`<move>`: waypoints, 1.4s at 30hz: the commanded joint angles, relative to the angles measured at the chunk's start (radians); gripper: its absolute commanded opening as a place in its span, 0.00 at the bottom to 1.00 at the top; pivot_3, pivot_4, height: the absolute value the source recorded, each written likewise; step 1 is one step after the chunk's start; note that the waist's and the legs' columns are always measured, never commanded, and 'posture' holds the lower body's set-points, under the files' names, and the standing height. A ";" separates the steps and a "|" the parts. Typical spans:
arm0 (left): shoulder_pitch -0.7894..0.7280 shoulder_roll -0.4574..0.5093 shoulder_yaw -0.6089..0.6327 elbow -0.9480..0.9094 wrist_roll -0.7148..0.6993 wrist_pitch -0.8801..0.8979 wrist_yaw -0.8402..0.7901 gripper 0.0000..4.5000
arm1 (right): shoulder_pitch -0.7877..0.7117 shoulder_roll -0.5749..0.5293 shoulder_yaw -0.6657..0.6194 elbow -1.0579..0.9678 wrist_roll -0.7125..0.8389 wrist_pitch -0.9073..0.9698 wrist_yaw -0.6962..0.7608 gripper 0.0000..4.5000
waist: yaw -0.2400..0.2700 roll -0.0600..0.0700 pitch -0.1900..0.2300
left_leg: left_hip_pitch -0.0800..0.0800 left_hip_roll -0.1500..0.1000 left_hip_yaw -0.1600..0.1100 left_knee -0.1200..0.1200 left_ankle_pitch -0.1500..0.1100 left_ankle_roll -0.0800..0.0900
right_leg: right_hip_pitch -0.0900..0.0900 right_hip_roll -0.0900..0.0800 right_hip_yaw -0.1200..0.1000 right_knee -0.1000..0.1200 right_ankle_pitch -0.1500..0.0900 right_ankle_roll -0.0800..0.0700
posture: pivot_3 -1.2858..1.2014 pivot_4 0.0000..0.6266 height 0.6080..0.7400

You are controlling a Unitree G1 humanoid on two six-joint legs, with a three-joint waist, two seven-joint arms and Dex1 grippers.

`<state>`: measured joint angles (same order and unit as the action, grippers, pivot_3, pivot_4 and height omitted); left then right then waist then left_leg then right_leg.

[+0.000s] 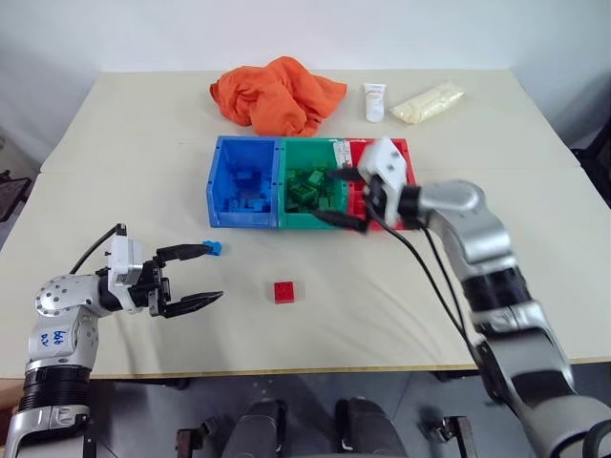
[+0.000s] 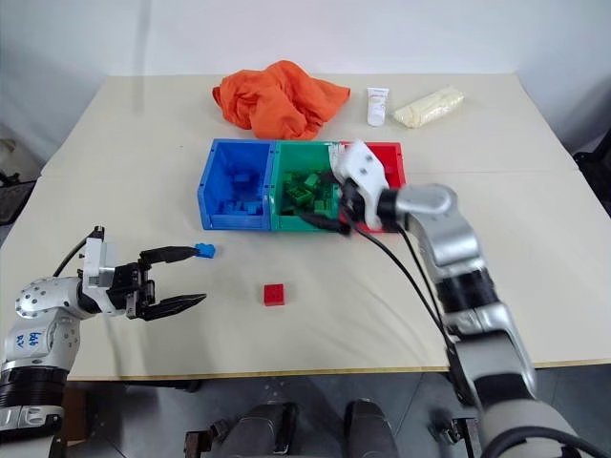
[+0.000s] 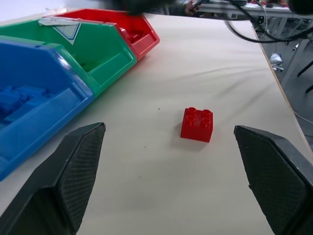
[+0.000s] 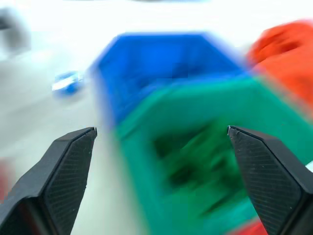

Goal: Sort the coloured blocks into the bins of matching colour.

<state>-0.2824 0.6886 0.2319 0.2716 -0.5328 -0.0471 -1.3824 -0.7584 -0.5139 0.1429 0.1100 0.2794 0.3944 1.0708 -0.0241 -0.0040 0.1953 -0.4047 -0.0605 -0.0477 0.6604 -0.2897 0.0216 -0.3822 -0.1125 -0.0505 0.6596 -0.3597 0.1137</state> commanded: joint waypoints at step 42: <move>0.190 0.026 0.090 -0.167 -0.052 0.029 0.033 1.00 | 0.059 0.208 0.335 0.002 -0.208 -0.099 -0.026 0.71 | -0.004 0.000 0.000 | 0.002 0.000 -0.001 0.001 0.000 0.000 | 0.002 0.000 0.000 -0.001 0.000 0.000 | 0.52 0.24 1.00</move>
<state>-0.1033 0.7152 0.2964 0.1430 -0.5602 -0.0173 -1.3541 -0.6928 -0.3141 0.4974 0.1401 0.0666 0.3193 1.0390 -0.0285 -0.0044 0.1951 -0.4029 -0.0600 -0.0483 0.6619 -0.2901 0.0219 -0.3799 -0.1123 -0.0507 0.6588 -0.3597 0.1136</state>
